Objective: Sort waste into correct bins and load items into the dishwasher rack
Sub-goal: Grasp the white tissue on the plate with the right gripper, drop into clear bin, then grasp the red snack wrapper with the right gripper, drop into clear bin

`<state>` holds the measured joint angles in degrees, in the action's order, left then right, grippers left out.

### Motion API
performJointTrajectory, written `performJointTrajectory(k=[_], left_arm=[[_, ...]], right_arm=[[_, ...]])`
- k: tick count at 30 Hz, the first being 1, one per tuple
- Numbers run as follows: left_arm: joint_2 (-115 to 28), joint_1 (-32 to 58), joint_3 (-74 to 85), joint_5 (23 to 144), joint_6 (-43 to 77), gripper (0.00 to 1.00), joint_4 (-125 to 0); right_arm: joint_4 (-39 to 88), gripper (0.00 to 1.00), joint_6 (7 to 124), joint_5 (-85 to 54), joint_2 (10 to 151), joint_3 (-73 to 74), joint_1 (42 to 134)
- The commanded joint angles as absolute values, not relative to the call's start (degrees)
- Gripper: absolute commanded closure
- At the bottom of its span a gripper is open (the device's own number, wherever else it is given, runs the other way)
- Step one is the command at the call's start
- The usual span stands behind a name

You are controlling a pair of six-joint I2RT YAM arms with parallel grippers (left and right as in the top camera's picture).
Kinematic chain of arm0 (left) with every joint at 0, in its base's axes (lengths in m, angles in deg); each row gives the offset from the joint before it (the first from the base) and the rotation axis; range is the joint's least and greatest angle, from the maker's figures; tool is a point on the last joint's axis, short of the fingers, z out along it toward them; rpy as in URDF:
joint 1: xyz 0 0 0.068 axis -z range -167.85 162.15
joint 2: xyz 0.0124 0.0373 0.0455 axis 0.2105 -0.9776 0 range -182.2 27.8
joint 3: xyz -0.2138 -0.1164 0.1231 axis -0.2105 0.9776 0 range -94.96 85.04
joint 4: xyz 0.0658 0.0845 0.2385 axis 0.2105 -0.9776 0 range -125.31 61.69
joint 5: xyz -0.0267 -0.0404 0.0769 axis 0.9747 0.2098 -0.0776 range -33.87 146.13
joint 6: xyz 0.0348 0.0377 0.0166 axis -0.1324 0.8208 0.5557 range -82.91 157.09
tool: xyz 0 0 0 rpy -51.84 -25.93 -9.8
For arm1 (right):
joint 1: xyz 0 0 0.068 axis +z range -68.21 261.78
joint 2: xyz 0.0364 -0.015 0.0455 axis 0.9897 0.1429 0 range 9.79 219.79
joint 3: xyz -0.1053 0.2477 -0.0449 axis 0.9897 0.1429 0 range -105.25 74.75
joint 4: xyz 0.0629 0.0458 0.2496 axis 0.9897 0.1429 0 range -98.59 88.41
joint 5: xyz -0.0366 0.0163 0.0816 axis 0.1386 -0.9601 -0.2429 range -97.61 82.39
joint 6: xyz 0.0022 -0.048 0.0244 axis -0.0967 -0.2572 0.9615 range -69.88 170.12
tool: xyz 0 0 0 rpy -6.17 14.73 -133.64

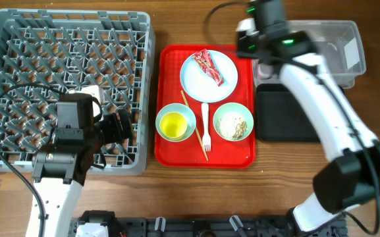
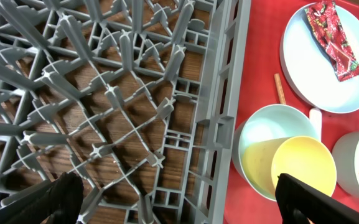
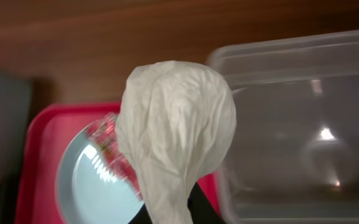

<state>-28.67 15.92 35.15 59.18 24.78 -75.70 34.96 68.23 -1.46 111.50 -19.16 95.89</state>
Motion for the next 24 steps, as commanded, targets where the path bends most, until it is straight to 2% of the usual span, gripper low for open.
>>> performJointTrajectory(k=[1,3,4,7,11,13,17,21,24], left_arm=[[-28.73,16.12,33.8,59.28,24.45,0.0,-75.73],[-28.73,16.12,33.8,59.28,24.45,0.0,-75.73],[-28.73,16.12,33.8,59.28,24.47,0.0,-75.75],[-28.73,16.12,33.8,59.26,24.47,0.0,-75.73],[-28.73,16.12,33.8,59.26,24.47,0.0,-75.73],[-28.73,16.12,33.8,59.28,24.47,0.0,-75.73],[-28.73,16.12,33.8,59.28,24.47,0.0,-75.73],[-28.73,16.12,33.8,59.28,24.47,0.0,-75.77],[-28.73,16.12,33.8,59.28,24.45,0.0,-75.75]], right_arm=[[37.1,0.75,75.27,1.36,112.35,-19.32,89.21],[34.98,0.06,75.73,-0.84,112.48,-19.32,86.45],[33.74,0.0,75.55,-2.79,112.48,-19.32,86.28],[31.9,0.0,75.44,-11.6,112.44,-19.32,88.03],[28.75,0.0,63.51,-12.45,113.66,-19.29,96.55],[27.99,0.0,63.55,-7.23,117.16,-19.29,100.61],[26.42,0.01,63.57,-7.45,125.95,-19.29,105.1],[26.87,0.1,64.12,-7.4,132.59,-19.29,107.54],[28.3,0.12,68.58,-6.42,134.36,-18.97,107.65]])
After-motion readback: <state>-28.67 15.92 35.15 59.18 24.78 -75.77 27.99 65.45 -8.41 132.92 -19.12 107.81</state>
